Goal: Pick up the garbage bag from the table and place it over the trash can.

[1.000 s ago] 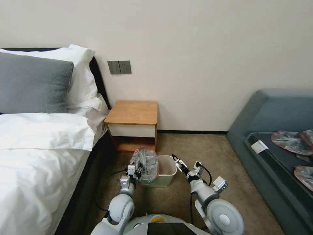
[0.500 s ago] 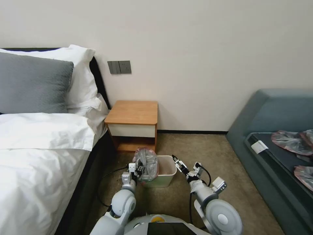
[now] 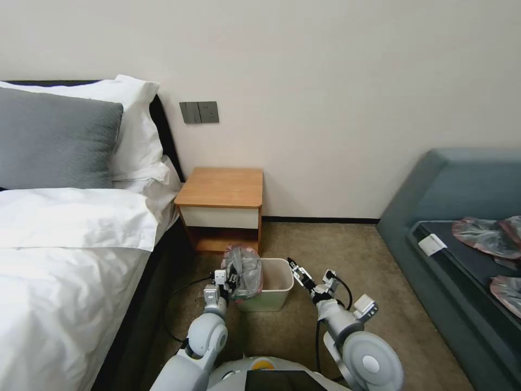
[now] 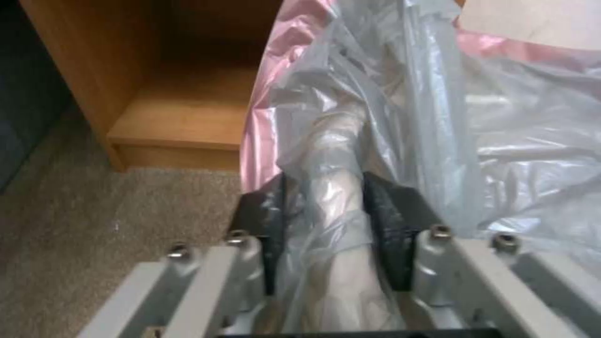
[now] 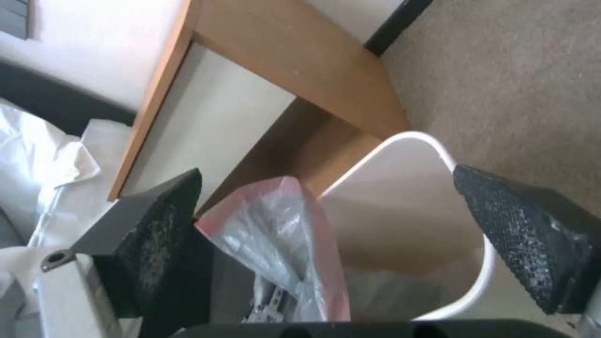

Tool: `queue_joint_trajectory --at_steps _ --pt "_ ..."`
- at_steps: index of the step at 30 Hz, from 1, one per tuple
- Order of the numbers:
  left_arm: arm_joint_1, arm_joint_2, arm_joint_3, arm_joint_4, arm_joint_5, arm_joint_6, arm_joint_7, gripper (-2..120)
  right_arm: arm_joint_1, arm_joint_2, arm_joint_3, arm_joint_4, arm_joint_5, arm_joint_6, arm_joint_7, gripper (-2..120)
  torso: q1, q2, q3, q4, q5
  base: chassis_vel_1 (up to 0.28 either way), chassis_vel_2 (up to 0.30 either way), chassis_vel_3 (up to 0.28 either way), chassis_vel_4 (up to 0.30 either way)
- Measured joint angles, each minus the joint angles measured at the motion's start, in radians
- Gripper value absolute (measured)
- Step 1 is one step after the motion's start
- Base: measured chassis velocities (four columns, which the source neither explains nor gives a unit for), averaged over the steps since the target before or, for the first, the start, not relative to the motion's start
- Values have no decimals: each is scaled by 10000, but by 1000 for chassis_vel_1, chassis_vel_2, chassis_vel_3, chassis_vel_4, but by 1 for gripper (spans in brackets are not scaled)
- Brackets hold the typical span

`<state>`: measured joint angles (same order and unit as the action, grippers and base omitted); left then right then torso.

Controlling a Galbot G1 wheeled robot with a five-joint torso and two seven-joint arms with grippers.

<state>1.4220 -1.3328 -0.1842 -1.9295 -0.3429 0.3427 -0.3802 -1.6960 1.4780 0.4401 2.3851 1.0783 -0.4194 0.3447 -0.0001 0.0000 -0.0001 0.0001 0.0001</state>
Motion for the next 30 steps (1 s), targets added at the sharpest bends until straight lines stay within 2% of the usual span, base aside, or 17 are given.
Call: queue_joint_trajectory --at_steps 3,5,6,8,11,15,17,18,20,30 --pt "53 46 19 31 176 -328 12 17 53 -17 29 39 27 2 -7 100 0 0 2 -4 -4 0 0 0 0" --pt "79 58 17 32 215 -421 45 15 65 -27 34 64 32 2 -8 100 1 0 2 -5 -5 0 0 0 0" --pt "160 97 -20 29 338 -809 196 11 89 -63 36 164 43 2 -30 100 1 -2 2 -6 -8 0 0 0 0" --pt "209 122 -60 24 453 -1078 283 11 98 -90 37 233 44 1 -65 100 1 -2 2 -5 -6 0 0 0 0" --pt "412 168 -203 -90 767 -1983 610 9 132 -227 4 520 18 -63 -257 100 1 -2 2 -1 -1 0 0 0 0" --pt "553 161 -271 -232 816 -2420 773 9 166 -380 -31 699 -16 -153 -465 100 1 -2 2 -2 0 0 0 0 0" --pt "778 154 -382 -419 905 -3000 1119 9 272 -668 -100 896 -183 -299 -840 100 1 -2 2 -2 -1 0 0 0 0" --pt "778 154 -382 -419 905 -3000 1119 9 272 -668 -100 896 -183 -299 -840 100 1 -2 2 -2 -1 0 0 0 0" --pt "1020 167 -529 -588 1057 -3416 1519 9 355 -984 -233 982 -640 -450 -1194 100 1 -2 2 -1 0 0 0 0 0" --pt "1707 198 -935 -1338 1434 -3940 2251 9 515 -1346 -1062 740 -2475 -545 -2454 100 1 -2 1 -1 -1 0 0 0 0"
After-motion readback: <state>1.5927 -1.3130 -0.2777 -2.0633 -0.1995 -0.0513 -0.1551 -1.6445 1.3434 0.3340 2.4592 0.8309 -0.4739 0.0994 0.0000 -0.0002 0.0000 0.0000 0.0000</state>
